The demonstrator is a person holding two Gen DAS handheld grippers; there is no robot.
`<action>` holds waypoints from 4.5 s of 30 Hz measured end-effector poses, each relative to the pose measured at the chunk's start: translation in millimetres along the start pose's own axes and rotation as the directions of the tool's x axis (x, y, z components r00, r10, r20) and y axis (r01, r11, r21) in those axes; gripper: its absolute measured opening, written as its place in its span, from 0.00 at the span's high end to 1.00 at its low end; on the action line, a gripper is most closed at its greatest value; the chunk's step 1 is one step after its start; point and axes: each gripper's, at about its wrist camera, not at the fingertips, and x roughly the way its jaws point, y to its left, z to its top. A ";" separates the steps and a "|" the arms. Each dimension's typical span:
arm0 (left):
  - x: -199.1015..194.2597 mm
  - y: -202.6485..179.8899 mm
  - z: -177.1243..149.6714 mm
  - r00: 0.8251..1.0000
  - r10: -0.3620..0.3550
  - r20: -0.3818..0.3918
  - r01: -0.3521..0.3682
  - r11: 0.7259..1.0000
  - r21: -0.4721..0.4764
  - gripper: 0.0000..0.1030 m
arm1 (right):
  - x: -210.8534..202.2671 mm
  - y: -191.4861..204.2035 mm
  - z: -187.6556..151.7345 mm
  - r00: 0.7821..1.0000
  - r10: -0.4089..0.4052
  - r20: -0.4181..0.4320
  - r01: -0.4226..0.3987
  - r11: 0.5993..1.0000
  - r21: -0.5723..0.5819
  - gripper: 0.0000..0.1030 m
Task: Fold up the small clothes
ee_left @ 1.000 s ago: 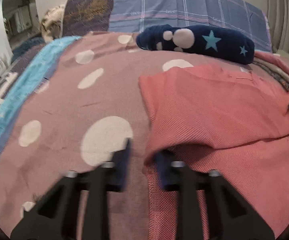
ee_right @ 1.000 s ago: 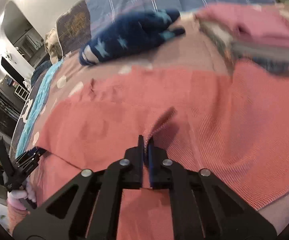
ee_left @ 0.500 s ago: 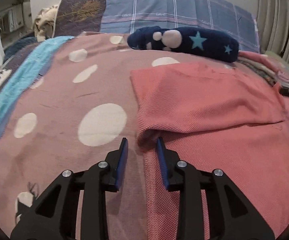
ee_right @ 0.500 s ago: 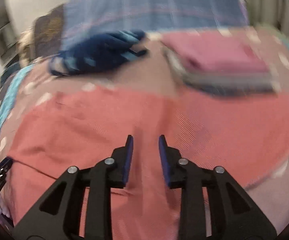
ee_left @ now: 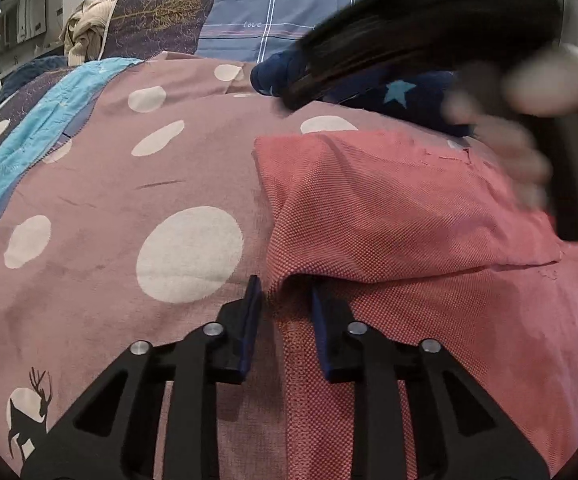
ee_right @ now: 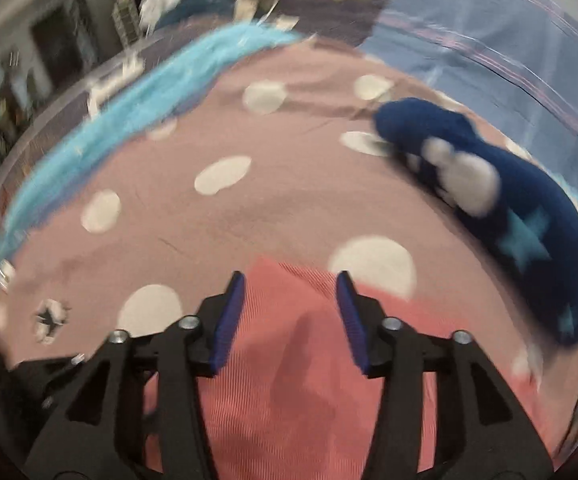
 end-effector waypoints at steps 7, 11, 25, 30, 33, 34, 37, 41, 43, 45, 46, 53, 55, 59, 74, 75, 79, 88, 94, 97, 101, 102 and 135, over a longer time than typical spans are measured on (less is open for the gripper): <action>-4.0 -6.1 -2.0 0.998 0.053 0.021 -0.054 0.998 0.020 0.90 | 55.5 31.6 5.7 0.993 -0.067 -0.093 0.050 0.983 -0.174 0.96; -16.4 -6.7 -4.4 0.989 0.129 0.075 -0.130 0.992 0.008 0.96 | 52.8 10.3 10.2 0.998 0.002 0.059 0.000 1.000 -0.027 1.00; -53.1 28.7 -8.5 0.990 0.087 0.111 -0.068 0.984 -0.166 0.97 | -100.2 -80.5 -155.3 0.986 -0.065 0.154 0.032 0.977 0.211 0.72; -21.0 5.0 16.5 0.996 0.068 0.053 -0.065 0.996 -0.062 0.97 | -108.5 -108.0 -234.9 0.993 -0.033 0.113 -0.010 0.933 0.360 0.75; 11.1 4.0 10.1 0.996 0.065 -0.064 -0.069 0.995 -0.072 0.97 | -93.5 -114.3 -264.2 0.986 -0.043 0.161 -0.027 0.912 0.408 0.71; 9.3 4.1 7.8 0.997 0.065 -0.049 -0.069 0.995 -0.074 0.97 | -93.3 -116.7 -269.9 0.980 -0.028 0.198 -0.057 0.908 0.414 0.71; 2.6 1.4 5.2 0.995 0.080 -0.060 -0.084 0.995 -0.056 0.97 | -95.4 -125.5 -276.2 0.971 0.025 0.237 -0.134 0.880 0.455 0.71; -6.7 -2.9 4.4 0.999 0.035 -0.040 -0.037 0.998 -0.050 0.96 | -95.6 -135.5 -283.7 0.956 0.088 0.282 -0.222 0.844 0.489 0.71; -9.4 -1.3 9.5 0.999 0.029 -0.026 -0.031 0.997 -0.076 0.79 | -95.4 -139.3 -282.6 0.951 0.101 0.291 -0.240 0.835 0.495 0.71; -6.4 -3.1 13.3 0.999 0.047 -0.017 -0.048 0.996 -0.076 0.75 | -95.4 -138.8 -281.5 0.950 0.102 0.293 -0.242 0.835 0.495 0.70; -0.9 -5.6 16.1 0.998 0.046 -0.031 -0.049 0.995 -0.084 0.75 | -94.7 -138.4 -280.0 0.950 0.103 0.295 -0.244 0.836 0.492 0.69; -12.1 -44.0 19.2 1.000 0.000 0.006 0.000 1.000 0.001 0.72 | -95.4 -138.5 -281.5 0.944 0.123 0.306 -0.266 0.832 0.487 0.63; -14.4 -48.8 16.6 1.000 -0.016 0.005 0.015 1.000 0.015 0.58 | -95.7 -137.6 -281.0 0.943 0.126 0.307 -0.269 0.833 0.484 0.62; -18.3 -56.3 10.4 1.000 -0.030 -0.001 0.030 0.999 0.040 0.57 | -95.7 -136.6 -280.7 0.943 0.128 0.307 -0.270 0.835 0.480 0.61; -8.1 -10.8 8.3 0.972 0.231 -0.027 -0.231 0.973 0.015 0.82 | -95.7 -136.7 -282.0 0.937 0.145 0.317 -0.289 0.832 0.474 0.57; -8.7 -5.1 6.3 0.978 0.208 -0.027 -0.208 0.978 0.002 0.80 | -95.7 -136.3 -281.9 0.938 0.144 0.316 -0.288 0.832 0.474 0.56; -13.1 -14.8 5.0 0.965 0.264 0.007 -0.264 0.964 0.043 0.77 | -95.7 -135.1 -280.9 0.939 0.142 0.313 -0.282 0.838 0.468 0.55; -51.4 -78.1 35.8 0.990 0.069 0.121 -0.084 0.990 0.116 0.77 | -95.8 -134.5 -280.5 0.939 0.142 0.313 -0.283 0.837 0.469 0.54; 56.2 -58.0 55.7 0.993 0.056 -0.102 -0.059 0.998 -0.022 0.77 | -96.0 -134.5 -280.6 0.939 0.142 0.314 -0.283 0.836 0.469 0.54; 65.4 -31.6 54.0 0.996 -0.075 -0.046 0.067 0.986 -0.155 0.79 | -97.4 -134.4 -280.6 0.939 0.133 0.316 -0.277 0.837 0.472 0.55; 64.6 -53.7 54.3 0.999 0.022 -0.046 -0.025 0.998 -0.061 0.79 | -131.1 -141.8 -293.1 0.938 -0.032 0.346 -0.171 0.825 0.538 0.55; 65.8 -63.7 54.5 0.997 0.068 -0.047 -0.069 0.997 -0.017 0.78 | -146.1 -149.2 -299.1 0.928 -0.073 0.365 -0.157 0.813 0.561 0.55; 62.8 -62.1 48.2 1.000 0.005 -0.030 -0.004 1.000 0.015 0.53 | -247.3 -218.9 -301.4 0.788 -0.239 0.568 -0.224 0.748 0.625 0.97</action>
